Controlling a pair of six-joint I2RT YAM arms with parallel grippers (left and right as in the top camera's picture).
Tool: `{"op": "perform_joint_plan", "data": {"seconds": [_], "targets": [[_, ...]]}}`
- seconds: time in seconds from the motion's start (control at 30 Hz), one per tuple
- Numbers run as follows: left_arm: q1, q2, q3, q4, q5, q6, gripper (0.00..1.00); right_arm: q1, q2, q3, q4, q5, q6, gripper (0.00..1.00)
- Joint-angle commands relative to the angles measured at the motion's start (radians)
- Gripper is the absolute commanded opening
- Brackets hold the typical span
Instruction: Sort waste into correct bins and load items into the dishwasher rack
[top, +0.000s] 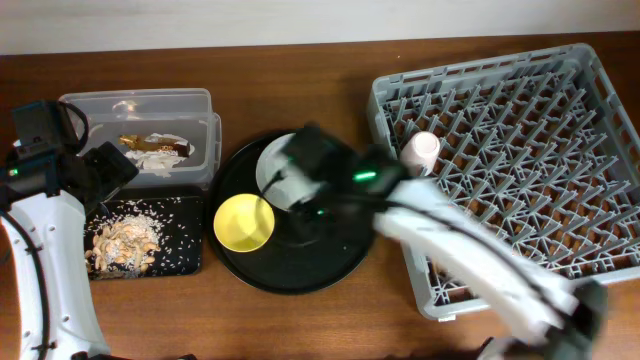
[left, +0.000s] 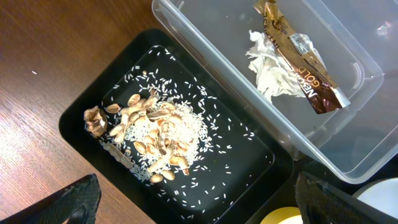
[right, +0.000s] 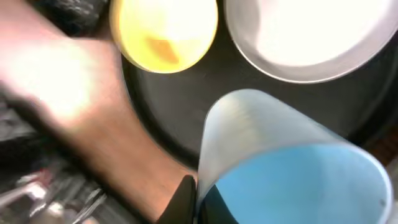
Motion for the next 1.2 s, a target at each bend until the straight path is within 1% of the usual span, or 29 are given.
{"op": "perform_joint_plan", "data": {"seconds": [0.0, 0.07, 0.1, 0.13, 0.17, 0.23, 0.27, 0.3, 0.33, 0.4, 0.47, 0.5, 0.53, 0.57, 0.67, 0.8, 0.87, 0.9, 0.93, 1.0, 1.03, 1.1, 1.17], "targets": [[0.008, -0.004, 0.007, -0.001, -0.001, 0.002, 0.99, -0.313, -0.172, 0.019, -0.129, -0.420, -0.276, 0.04], [0.008, -0.004, 0.007, -0.001, -0.001, 0.002, 0.99, -0.525, -0.168, 0.014, -0.260, -0.656, -0.493, 0.04], [0.008, -0.004, 0.007, -0.001, -0.001, 0.002, 0.99, -0.682, -0.150, -0.017, -0.335, -0.792, -0.637, 0.04], [0.008, -0.004, 0.007, -0.001, -0.001, 0.002, 0.99, -0.762, -0.140, -0.058, -0.359, -0.853, -0.706, 0.04], [0.008, -0.004, 0.007, -0.001, -0.001, 0.002, 0.99, -0.867, -0.133, -0.146, -0.365, -0.917, -0.788, 0.04], [0.008, -0.004, 0.007, -0.001, -0.001, 0.002, 0.99, -1.005, -0.130, -0.372, -0.344, -1.003, -0.946, 0.04], [0.008, -0.004, 0.007, -0.001, -0.001, 0.002, 0.99, -1.050, -0.116, -0.509, -0.274, -1.014, -1.006, 0.04], [0.008, -0.004, 0.007, -0.001, -0.001, 0.002, 0.99, -1.056, -0.097, -0.555, -0.224, -1.019, -1.005, 0.04], [0.008, -0.004, 0.007, -0.001, -0.001, 0.002, 0.99, -1.055, -0.069, -0.576, -0.195, -1.022, -1.006, 0.04], [0.008, -0.004, 0.007, -0.001, -0.001, 0.002, 0.99, -1.055, 0.009, -0.577, -0.192, -1.022, -1.059, 0.04], [0.008, -0.004, 0.007, -0.001, -0.001, 0.002, 0.99, -1.055, 0.063, -0.577, -0.177, -1.022, -1.070, 0.05], [0.008, -0.004, 0.007, -0.001, -0.001, 0.002, 0.99, -1.055, 0.086, -0.577, -0.174, -1.020, -1.086, 0.13], [0.008, -0.004, 0.007, -0.001, -0.001, 0.002, 0.99, -1.056, 0.101, -0.577, -0.170, -0.996, -1.086, 0.19], [0.008, -0.004, 0.007, -0.001, -0.001, 0.002, 0.99, -1.070, 0.100, -0.575, -0.175, -0.965, -1.086, 0.20], [0.008, -0.004, 0.007, -0.001, -0.001, 0.002, 0.99, -1.186, 0.100, -0.574, -0.241, -0.945, -1.083, 0.20], [0.008, -0.004, 0.007, -0.001, -0.001, 0.002, 0.99, -1.292, 0.099, -0.558, -0.301, -0.939, -1.087, 0.21], [0.008, -0.004, 0.007, -0.001, -0.001, 0.002, 0.99, -1.303, 0.061, -0.436, -0.375, -0.947, -1.078, 0.21], [0.008, -0.004, 0.007, -0.001, -0.001, 0.002, 0.99, -1.292, 0.037, -0.359, -0.385, -0.943, -1.033, 0.21], [0.008, -0.004, 0.007, -0.001, -0.001, 0.002, 0.99, -1.244, 0.005, -0.243, -0.385, -0.932, -0.974, 0.21], [0.008, -0.004, 0.007, -0.001, -0.001, 0.002, 0.99, -1.143, -0.021, -0.124, -0.365, -0.858, -0.888, 0.21], [0.008, -0.004, 0.007, -0.001, -0.001, 0.002, 0.99, -1.042, -0.035, -0.068, -0.311, -0.723, -0.755, 0.21], [0.008, -0.004, 0.007, -0.001, -0.001, 0.002, 0.99, -0.827, -0.045, -0.063, -0.201, -0.381, -0.494, 0.19], [0.008, -0.004, 0.007, -0.001, -0.001, 0.002, 0.99, -0.733, -0.045, -0.065, -0.178, -0.257, -0.413, 0.19]]}}
